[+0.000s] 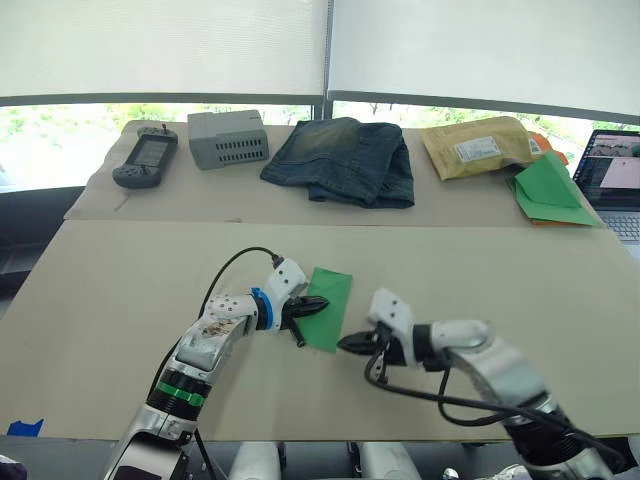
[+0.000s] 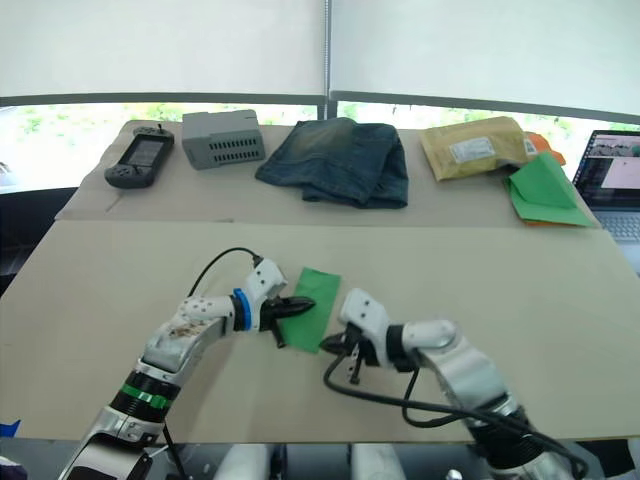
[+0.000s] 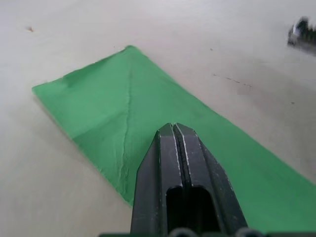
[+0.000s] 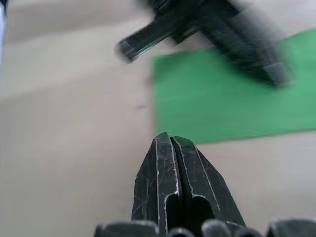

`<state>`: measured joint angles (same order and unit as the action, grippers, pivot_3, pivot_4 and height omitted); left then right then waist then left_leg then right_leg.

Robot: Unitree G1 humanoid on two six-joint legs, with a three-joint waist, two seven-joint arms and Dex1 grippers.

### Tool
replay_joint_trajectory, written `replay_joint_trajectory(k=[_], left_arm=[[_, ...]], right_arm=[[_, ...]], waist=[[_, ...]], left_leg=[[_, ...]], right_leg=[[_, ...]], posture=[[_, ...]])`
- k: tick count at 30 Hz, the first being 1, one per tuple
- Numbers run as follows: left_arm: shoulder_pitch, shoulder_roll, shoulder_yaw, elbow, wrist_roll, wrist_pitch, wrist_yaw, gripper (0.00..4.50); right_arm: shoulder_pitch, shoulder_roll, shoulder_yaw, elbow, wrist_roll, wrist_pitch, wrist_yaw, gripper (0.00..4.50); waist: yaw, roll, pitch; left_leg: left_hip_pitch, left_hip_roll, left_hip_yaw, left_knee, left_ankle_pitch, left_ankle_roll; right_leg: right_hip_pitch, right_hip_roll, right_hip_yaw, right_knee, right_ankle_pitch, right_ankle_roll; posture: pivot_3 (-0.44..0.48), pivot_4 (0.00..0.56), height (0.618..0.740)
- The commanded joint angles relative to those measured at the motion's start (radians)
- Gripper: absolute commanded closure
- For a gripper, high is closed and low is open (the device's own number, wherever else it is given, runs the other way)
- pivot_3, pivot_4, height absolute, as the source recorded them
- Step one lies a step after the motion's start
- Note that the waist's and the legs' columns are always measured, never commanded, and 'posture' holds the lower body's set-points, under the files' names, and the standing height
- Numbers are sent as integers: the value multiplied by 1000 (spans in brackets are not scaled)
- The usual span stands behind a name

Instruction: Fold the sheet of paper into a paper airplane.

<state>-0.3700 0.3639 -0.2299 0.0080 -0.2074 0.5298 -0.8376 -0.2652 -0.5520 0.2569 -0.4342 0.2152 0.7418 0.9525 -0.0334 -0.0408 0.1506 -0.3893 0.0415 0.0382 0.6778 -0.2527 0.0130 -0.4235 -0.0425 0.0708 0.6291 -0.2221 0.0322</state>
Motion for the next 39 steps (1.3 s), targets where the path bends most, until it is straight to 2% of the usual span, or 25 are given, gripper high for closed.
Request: replay_joint_trajectory(k=[1, 6, 11, 17, 19, 23, 28, 39], left_arm=[[19, -25, 36, -91, -68, 102, 34, 4500], [30, -43, 90, -193, -151, 234, 82, 4500], [57, -4, 157, -288, -221, 301, 93, 4500], [33, -16, 391, -331, -389, 340, 160, 4500], [38, -8, 432, -316, -413, 342, 176, 4500], [86, 54, 337, -276, -321, 278, 157, 4500], [80, 64, 184, -214, -236, 177, 114, 4500], [42, 57, 32, -43, -118, 17, 29, 4500]], right_arm=[[-51, -50, 9, 4, -33, -3, -24, 4447], [-98, -45, 42, 96, -65, -66, -50, 4447], [-154, -29, 65, 164, -92, -132, -55, 4447], [-193, -46, 51, 180, -84, -143, -40, 4447], [-202, -57, 44, 181, -82, -145, -33, 4447], [-223, -79, 30, 180, -79, -146, -29, 4447], [-257, -93, 5, 159, -70, -131, -31, 4447], [-334, -66, 12, 81, -53, -68, -52, 4447]], waist=[[-1, 0, 0], [-1, -1, 0], [-9, -1, 1], [-5, 0, 1], [-5, 0, 1], [-5, 0, 1], [0, -1, 2], [12, 0, 2]], left_leg=[[0, 0, 0, 0, 0, 0], [-2, 0, -1, -1, 0, 0], [-2, -1, -1, -1, 0, 0], [-2, 0, -2, -1, 0, 0], [-2, -1, -2, -1, 0, 0], [-2, -2, -2, -1, 0, 0], [-3, -2, -2, -1, 0, 0], [-3, -2, -2, -2, 0, 0]], right_leg=[[0, 0, 0, 0, 0, 0], [-2, 0, -1, 0, -1, -1], [-2, 0, -1, 0, -1, -1], [-2, 0, -1, 0, -1, -1], [-2, -1, -1, 0, 0, -2], [-1, -1, -1, -1, 3, -6], [-2, -2, -1, -1, 3, -7], [-2, -1, -1, -1, 3, -8]], posture=[[0, 150, 740], [0, 150, 740], [0, 150, 740], [0, 150, 740], [0, 150, 740], [0, 150, 740], [0, 150, 740], [0, 150, 740]])
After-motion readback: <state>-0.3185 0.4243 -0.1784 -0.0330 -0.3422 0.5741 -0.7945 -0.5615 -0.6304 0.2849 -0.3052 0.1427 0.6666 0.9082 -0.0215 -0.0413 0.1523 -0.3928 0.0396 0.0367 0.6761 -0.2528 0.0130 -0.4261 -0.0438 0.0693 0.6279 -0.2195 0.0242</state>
